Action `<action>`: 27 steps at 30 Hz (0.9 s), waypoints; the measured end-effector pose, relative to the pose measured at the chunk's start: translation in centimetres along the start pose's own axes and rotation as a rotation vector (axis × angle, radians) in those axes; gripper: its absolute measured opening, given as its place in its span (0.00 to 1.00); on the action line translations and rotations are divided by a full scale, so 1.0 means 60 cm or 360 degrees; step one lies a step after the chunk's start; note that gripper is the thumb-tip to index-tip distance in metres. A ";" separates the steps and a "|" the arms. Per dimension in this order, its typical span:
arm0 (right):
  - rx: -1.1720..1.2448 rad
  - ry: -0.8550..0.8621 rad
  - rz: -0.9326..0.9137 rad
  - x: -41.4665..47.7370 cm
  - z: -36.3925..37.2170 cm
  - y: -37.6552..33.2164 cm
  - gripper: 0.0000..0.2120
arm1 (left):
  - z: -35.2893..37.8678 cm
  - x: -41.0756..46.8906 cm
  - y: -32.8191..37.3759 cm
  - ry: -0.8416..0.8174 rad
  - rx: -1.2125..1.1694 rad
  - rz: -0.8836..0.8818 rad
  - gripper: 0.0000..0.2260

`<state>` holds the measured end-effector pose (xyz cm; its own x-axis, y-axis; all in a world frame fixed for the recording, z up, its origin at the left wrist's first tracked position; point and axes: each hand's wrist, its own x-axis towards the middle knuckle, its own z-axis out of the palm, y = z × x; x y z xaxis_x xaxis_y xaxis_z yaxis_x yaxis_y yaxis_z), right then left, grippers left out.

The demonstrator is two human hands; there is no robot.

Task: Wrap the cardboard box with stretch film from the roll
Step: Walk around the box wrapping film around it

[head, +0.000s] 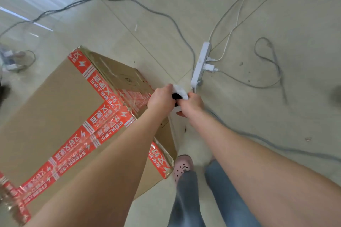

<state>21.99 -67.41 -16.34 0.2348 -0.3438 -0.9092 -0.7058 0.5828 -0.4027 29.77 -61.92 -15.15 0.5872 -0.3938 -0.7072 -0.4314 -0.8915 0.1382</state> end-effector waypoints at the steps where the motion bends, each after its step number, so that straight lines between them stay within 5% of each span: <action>1: -0.0036 -0.0010 0.0006 0.002 0.000 -0.002 0.07 | -0.002 -0.001 0.002 0.0002 0.0010 0.0009 0.11; 7: -0.0228 -0.0073 -0.0003 0.012 -0.007 -0.023 0.07 | -0.016 0.018 0.011 -0.0045 0.0027 -0.0017 0.16; 13: -0.0607 -0.0087 -0.0139 0.030 0.003 -0.058 0.04 | -0.044 0.044 0.019 -0.0072 0.0230 -0.0020 0.09; 20: -0.0642 0.0056 -0.0347 0.044 0.026 -0.117 0.25 | -0.070 0.076 -0.018 0.0045 -0.0437 -0.0445 0.05; 23: -0.0479 0.0003 -0.0031 0.048 0.041 -0.125 0.28 | -0.066 0.078 -0.025 0.0051 -0.0645 -0.0575 0.08; 27: -0.0287 -0.0098 0.0198 0.056 0.059 -0.134 0.16 | -0.084 0.092 -0.036 -0.0084 -0.0498 -0.0473 0.09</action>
<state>30.82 -70.63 -16.51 0.1752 -0.2286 -0.9576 -0.8385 0.4751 -0.2668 37.37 -63.27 -15.86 0.6153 -0.1051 -0.7812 -0.0156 -0.9925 0.1212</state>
